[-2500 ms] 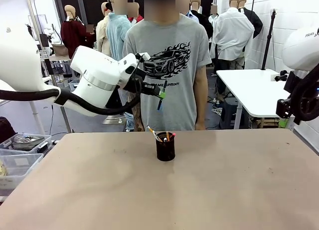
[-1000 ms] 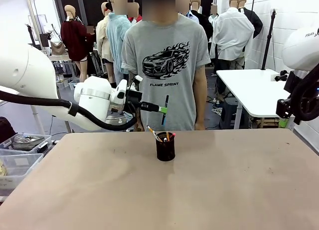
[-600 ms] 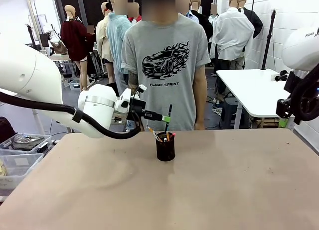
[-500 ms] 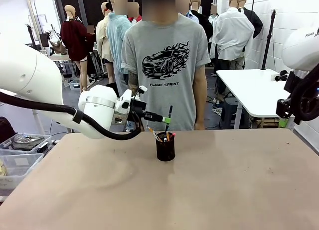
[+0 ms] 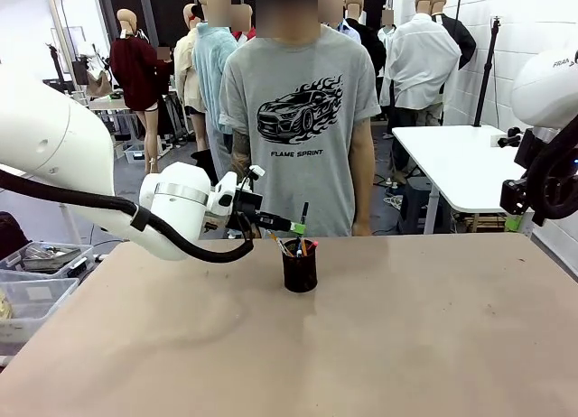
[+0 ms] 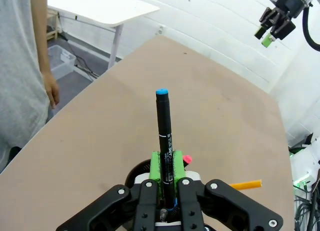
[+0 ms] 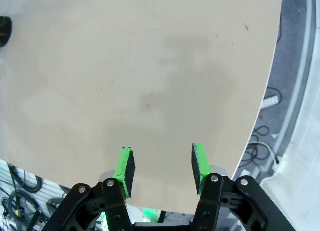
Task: Place the pens into the pen holder.
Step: Pick up a writing instrument from the table and place it into the Pen holder.
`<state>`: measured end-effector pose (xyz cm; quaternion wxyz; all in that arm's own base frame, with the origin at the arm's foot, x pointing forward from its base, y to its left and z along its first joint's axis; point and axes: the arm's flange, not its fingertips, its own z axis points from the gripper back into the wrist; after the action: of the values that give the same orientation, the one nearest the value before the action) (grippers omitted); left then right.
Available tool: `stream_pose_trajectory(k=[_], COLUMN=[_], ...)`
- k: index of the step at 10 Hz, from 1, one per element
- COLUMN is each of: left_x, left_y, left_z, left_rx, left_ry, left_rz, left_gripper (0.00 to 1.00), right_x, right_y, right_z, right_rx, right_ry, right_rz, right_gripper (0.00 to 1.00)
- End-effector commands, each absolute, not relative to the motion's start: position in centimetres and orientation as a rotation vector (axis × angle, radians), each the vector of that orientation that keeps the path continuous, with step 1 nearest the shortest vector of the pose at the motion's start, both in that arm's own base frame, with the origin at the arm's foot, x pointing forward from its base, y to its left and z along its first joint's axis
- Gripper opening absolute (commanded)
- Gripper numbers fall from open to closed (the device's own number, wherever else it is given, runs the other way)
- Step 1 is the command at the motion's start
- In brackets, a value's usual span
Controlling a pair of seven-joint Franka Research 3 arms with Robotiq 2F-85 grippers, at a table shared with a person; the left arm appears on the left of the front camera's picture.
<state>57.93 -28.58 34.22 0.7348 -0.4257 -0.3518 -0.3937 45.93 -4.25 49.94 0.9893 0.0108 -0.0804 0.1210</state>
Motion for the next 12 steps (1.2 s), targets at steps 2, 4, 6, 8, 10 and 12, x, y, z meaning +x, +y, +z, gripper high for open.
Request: stream_pose_trajectory(k=[2,4,6,8,10,12], left_x=[57.2,57.6,57.9,57.8,57.6,57.6], left_y=[-28.8,-28.9,-29.0,-28.5,-28.3,-25.9], left_z=[34.2,35.0,35.7,36.2,39.7,45.5], left_rx=[-0.930,-0.938,-0.931,-0.919,-0.906,-0.905], left_ry=[-0.792,-0.815,-0.837,-0.854,-0.879,-0.845], left_rz=[-0.895,-0.898,-0.908,-0.876,-0.866,-0.844], left_gripper=[0.11,0.50,0.87,0.94,0.94,0.94], right_x=[45.9,45.9,45.9,45.9,45.9,45.9], right_y=[-4.3,-4.3,-4.3,-4.3,-4.3,-4.3], right_z=[49.7,49.7,49.7,49.7,49.7,49.7], right_rx=[0.007,0.007,0.007,0.007,0.007,0.007], right_ry=[-0.170,-0.170,-0.170,-0.170,-0.170,-0.170], right_rz=[0.246,0.246,0.246,0.246,0.246,0.246], right_gripper=[0.59,0.59,0.59,0.59,0.59,0.59])
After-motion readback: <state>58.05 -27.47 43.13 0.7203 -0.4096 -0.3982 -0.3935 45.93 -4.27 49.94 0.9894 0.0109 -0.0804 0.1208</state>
